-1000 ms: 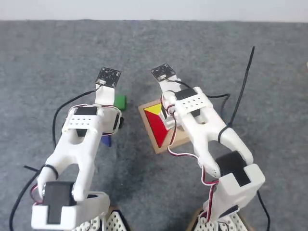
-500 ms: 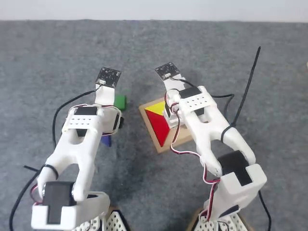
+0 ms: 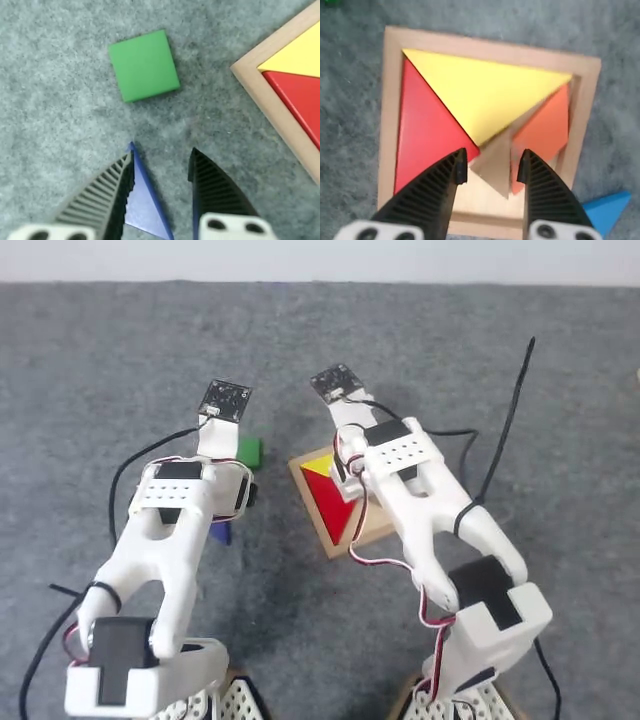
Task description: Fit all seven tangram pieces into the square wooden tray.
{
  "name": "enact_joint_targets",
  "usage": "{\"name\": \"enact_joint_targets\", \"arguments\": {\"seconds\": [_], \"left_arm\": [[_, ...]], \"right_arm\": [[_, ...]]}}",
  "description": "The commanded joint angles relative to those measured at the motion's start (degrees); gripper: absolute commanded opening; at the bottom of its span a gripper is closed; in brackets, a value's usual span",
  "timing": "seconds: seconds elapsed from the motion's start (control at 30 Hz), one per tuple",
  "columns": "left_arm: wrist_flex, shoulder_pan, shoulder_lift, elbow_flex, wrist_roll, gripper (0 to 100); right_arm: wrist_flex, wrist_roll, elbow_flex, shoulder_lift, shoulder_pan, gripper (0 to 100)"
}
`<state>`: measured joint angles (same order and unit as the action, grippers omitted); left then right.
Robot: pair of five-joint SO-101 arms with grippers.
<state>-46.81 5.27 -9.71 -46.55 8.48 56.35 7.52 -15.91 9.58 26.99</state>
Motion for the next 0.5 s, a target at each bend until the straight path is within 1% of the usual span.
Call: {"name": "enact_joint_targets", "arguments": {"seconds": [0.0,0.13,0.27,0.37,0.47], "left_arm": [[1.2,-0.1,-2.6,0.6,0.6,17],[1.2,-0.1,-2.6,0.6,0.6,17],[1.2,-0.1,-2.6,0.6,0.6,17],[1.2,-0.1,-2.6,0.6,0.6,17],[1.2,-0.1,-2.6,0.6,0.6,17]], "right_arm": [[-1.2,1.1,2.9,-5.3,0.0,17.7],[2.5,1.1,2.9,-7.1,-2.8,17.7],[3.9,3.6,1.7,-7.7,-6.8,17.7],[3.8,3.9,-1.0,-7.8,-6.6,17.7],[2.2,3.9,-3.2,-7.7,-5.0,17.7]]}}
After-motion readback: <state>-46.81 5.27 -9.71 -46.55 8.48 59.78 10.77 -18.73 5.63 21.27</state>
